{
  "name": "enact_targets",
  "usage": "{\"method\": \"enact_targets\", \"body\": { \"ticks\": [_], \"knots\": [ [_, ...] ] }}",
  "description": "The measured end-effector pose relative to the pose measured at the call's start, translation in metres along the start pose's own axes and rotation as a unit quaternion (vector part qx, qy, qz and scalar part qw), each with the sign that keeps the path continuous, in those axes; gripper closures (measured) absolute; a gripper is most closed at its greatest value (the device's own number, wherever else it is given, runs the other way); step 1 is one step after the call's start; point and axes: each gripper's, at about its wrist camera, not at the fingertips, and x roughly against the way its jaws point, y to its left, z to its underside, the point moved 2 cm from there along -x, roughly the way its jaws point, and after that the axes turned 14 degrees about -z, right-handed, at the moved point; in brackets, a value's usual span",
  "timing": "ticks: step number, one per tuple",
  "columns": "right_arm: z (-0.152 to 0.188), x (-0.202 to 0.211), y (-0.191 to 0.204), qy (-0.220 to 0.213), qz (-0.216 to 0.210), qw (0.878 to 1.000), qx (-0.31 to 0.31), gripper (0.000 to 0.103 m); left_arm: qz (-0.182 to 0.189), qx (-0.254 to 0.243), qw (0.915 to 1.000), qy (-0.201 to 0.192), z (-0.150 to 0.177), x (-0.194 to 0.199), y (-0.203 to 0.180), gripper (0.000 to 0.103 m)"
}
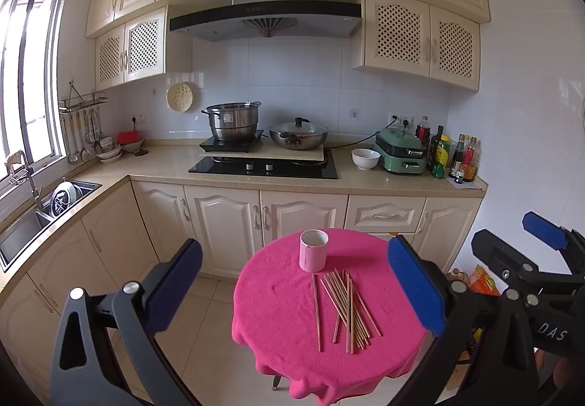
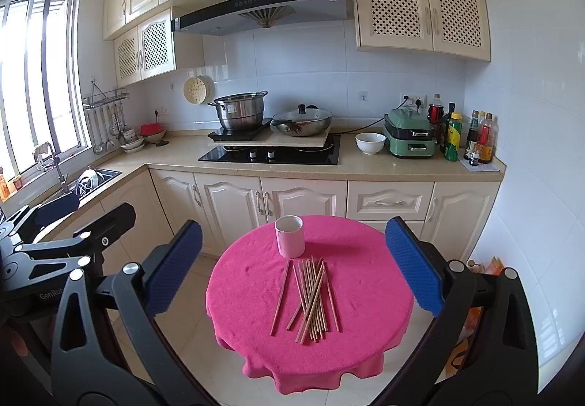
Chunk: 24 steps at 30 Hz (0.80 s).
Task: Organize utensils
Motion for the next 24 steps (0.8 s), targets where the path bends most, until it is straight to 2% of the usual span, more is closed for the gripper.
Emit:
{"method": "enact_targets", "body": {
  "ticks": [24],
  "knots": [
    [0.001,-0.013,-0.003,0.008,-0.001,1.000,-0.005,0.005,0.000,-0.001,1.0000,0.003,-0.002,-0.009,-0.001,0.004]
  ]
}}
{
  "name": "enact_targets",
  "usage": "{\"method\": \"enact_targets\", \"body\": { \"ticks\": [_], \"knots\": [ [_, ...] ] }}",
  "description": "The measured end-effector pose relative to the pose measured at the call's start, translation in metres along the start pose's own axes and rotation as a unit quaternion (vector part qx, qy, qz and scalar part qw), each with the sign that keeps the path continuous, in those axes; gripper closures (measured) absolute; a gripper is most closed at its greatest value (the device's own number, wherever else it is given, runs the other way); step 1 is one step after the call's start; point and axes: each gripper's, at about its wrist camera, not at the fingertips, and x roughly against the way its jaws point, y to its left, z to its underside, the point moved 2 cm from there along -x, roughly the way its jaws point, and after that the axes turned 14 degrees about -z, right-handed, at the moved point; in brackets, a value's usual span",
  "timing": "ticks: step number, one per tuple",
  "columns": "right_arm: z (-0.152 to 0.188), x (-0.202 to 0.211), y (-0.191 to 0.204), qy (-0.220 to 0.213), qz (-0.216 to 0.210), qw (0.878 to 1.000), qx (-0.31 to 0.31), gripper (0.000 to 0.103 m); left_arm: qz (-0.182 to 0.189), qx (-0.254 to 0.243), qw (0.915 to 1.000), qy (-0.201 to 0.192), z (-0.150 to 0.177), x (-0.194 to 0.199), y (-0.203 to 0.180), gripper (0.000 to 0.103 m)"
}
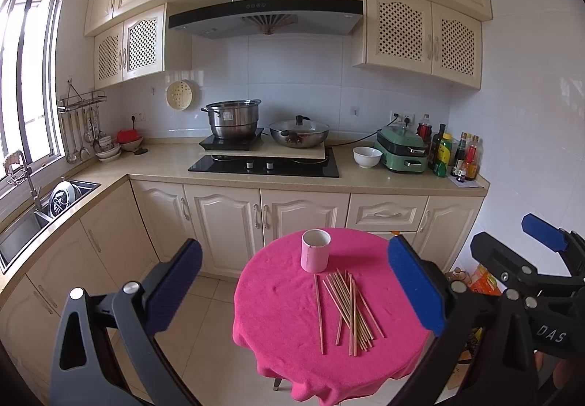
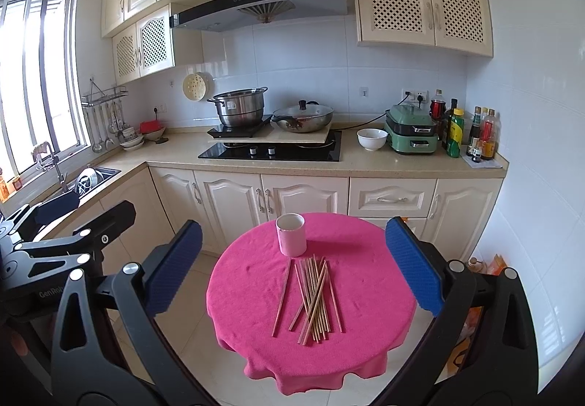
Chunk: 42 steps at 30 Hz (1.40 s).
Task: Organize utensils
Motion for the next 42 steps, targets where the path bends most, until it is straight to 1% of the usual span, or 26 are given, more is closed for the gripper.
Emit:
{"method": "enact_targets", "body": {
  "ticks": [20,31,37,42],
  "knots": [
    [-0.002,-0.013,0.007,0.003,0.006,1.000,0.006,0.005,0.008,0.001,0.9999,0.010,0.001,-0.021,0.017,0.004],
    [0.006,-0.016,0.012,-0.010,0.020,1.000,0.002,0.005,0.019,-0.007,0.9997,0.017,0.004,-0.033,0.018,0.004],
    [0.005,-0.031,0.002,0.014,0.008,1.000,-0.004,0.005,0.022,-0.012,0.9994,0.025,0.006,-0.045,0.012,0.004],
    [0.008,-0.051,-0.009,0.037,0.010,0.999,-0.003,0.005,0.026,-0.012,0.9983,0.050,0.010,-0.069,0.005,0.004]
  ]
}}
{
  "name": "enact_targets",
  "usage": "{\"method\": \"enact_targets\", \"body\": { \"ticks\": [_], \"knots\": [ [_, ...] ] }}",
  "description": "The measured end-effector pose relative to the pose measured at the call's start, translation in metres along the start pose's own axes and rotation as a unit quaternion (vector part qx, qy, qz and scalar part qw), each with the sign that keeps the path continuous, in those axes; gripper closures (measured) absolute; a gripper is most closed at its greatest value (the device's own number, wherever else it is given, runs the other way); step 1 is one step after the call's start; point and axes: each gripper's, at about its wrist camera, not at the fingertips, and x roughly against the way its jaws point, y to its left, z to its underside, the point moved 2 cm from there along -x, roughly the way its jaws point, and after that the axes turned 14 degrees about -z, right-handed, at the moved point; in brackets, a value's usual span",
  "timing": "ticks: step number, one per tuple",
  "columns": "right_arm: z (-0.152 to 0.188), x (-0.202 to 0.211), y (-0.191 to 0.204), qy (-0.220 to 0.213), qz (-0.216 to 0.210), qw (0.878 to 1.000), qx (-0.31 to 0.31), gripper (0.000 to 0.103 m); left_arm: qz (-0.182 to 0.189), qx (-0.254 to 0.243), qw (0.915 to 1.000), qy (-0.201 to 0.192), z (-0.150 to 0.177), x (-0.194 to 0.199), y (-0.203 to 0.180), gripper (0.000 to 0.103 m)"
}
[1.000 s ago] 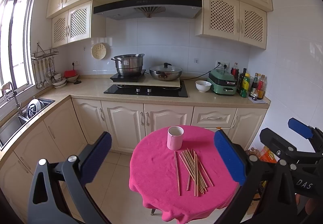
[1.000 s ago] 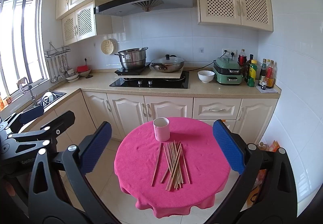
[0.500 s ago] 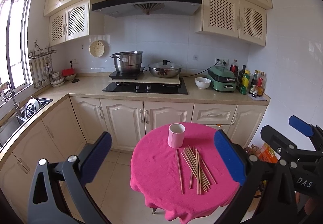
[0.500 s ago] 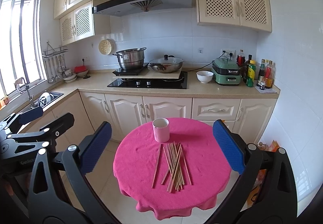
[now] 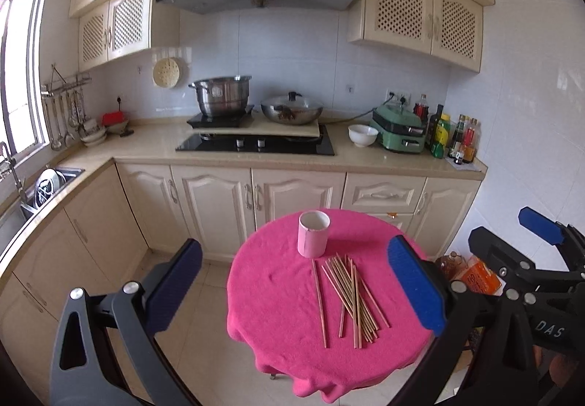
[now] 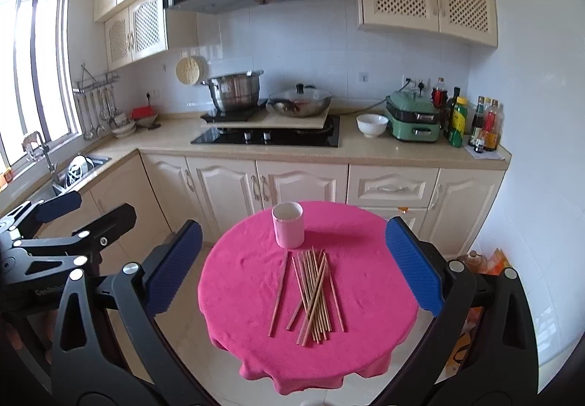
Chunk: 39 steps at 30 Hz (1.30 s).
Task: Organize utensils
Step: 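Lower both grippers to the chopstick pile and close each on one chopstick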
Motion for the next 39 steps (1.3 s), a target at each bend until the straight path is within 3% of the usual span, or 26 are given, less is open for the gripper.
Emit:
{"method": "enact_targets", "body": {
  "ticks": [6,9,16,21,23,25,27,30,37,39],
  "knots": [
    [0.006,-0.048,-0.025,0.035,-0.020,0.999,-0.005,0.005,0.000,0.003,0.9990,0.045,0.004,-0.052,-0.008,0.004],
    [0.012,-0.080,-0.042,0.069,-0.028,0.997,-0.002,0.005,-0.005,0.008,0.9963,0.086,0.011,-0.093,-0.013,0.004],
    [0.052,-0.166,-0.114,0.180,-0.031,0.983,-0.019,0.011,-0.010,0.035,0.9722,0.231,0.063,-0.217,-0.021,0.004],
    [0.087,-0.221,-0.161,0.257,-0.041,0.965,-0.041,0.029,-0.024,-0.011,0.9590,0.282,0.099,-0.284,-0.060,0.004],
    [0.102,-0.239,-0.174,0.281,-0.049,0.957,-0.046,0.038,-0.020,-0.023,0.9552,0.294,0.107,-0.301,-0.075,0.008],
    [0.118,-0.260,-0.184,0.309,-0.062,0.948,-0.052,0.054,-0.015,-0.033,0.9498,0.311,0.115,-0.321,-0.089,0.024],
    [0.132,-0.275,-0.190,0.335,-0.074,0.937,-0.063,0.065,-0.008,-0.040,0.9405,0.337,0.127,-0.345,-0.102,0.031],
    [0.145,-0.297,-0.197,0.359,-0.089,0.926,-0.079,0.067,-0.008,-0.046,0.9262,0.374,0.142,-0.374,-0.117,0.040],
    [0.162,-0.330,-0.212,0.393,-0.093,0.909,-0.107,0.067,-0.009,-0.093,0.9082,0.408,0.168,-0.415,-0.147,0.046],
    [0.165,-0.334,-0.215,0.399,-0.092,0.905,-0.115,0.067,-0.013,-0.106,0.9044,0.413,0.170,-0.420,-0.150,0.052]
  ]
}}
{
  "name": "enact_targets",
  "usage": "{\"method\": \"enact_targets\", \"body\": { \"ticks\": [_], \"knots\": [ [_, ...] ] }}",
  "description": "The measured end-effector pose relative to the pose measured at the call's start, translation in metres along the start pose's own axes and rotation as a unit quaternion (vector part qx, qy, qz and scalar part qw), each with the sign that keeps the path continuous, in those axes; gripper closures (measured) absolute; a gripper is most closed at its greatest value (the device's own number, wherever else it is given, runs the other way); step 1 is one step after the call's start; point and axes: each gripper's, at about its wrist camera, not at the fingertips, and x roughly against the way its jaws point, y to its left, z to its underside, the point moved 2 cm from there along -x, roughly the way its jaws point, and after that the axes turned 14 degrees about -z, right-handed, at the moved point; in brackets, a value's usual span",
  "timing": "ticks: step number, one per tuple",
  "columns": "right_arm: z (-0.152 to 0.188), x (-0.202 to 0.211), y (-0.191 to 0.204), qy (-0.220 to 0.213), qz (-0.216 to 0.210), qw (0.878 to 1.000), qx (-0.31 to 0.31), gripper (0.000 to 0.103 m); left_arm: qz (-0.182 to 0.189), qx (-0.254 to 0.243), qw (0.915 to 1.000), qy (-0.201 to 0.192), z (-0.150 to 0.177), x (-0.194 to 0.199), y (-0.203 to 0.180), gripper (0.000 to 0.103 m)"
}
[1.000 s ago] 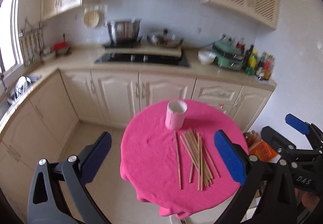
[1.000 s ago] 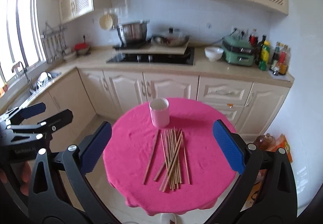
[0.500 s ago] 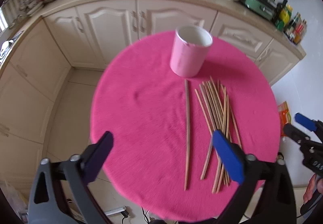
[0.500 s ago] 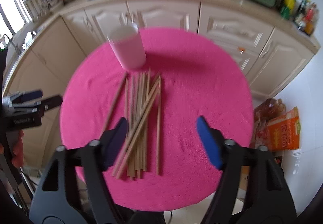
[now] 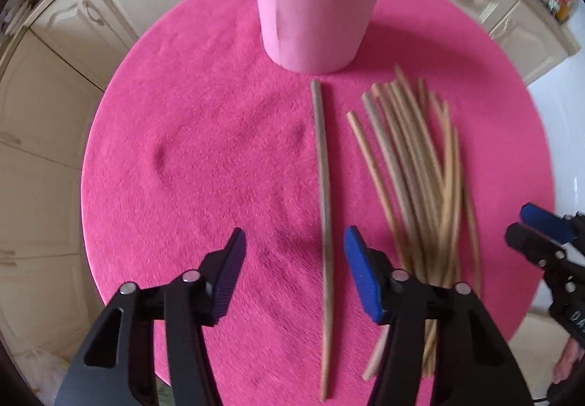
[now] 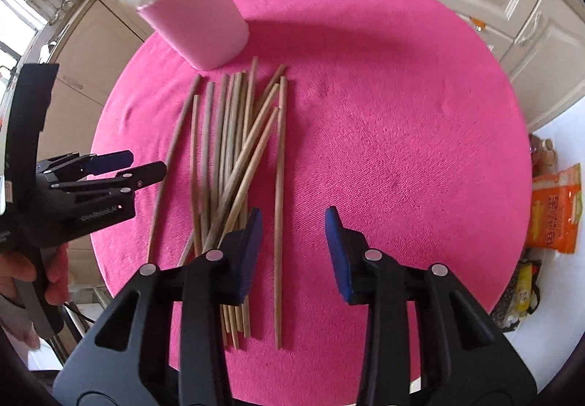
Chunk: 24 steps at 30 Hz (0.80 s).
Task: Organize utensils
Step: 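Lower both grippers to the chopstick pile and close each on one chopstick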
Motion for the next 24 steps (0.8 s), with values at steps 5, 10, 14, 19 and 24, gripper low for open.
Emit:
{"method": "enact_targets", "body": {
  "ticks": [5,10,14,19,24],
  "knots": [
    [-0.006,-0.010,-0.004,0.014,-0.008,1.000,-0.010,0.068,0.008,-0.007,0.9998,0.018,-0.012,-0.014,-0.006,0.062],
    [-0.015,-0.028,-0.002,0.042,-0.002,0.999,-0.007,0.072,0.004,-0.008,0.9999,0.008,-0.020,-0.019,-0.007,0.071],
    [-0.021,-0.038,-0.001,0.057,0.011,0.998,-0.003,0.076,0.017,0.012,0.9998,0.006,-0.028,-0.022,0.004,0.088],
    [-0.029,-0.045,0.007,0.063,0.020,0.998,0.009,0.081,0.058,0.043,0.9973,0.007,-0.033,-0.024,0.022,0.095],
    [-0.035,-0.050,0.006,0.065,0.029,0.997,0.011,0.094,0.090,0.070,0.9934,-0.014,-0.028,-0.023,0.029,0.095]
  ]
}}
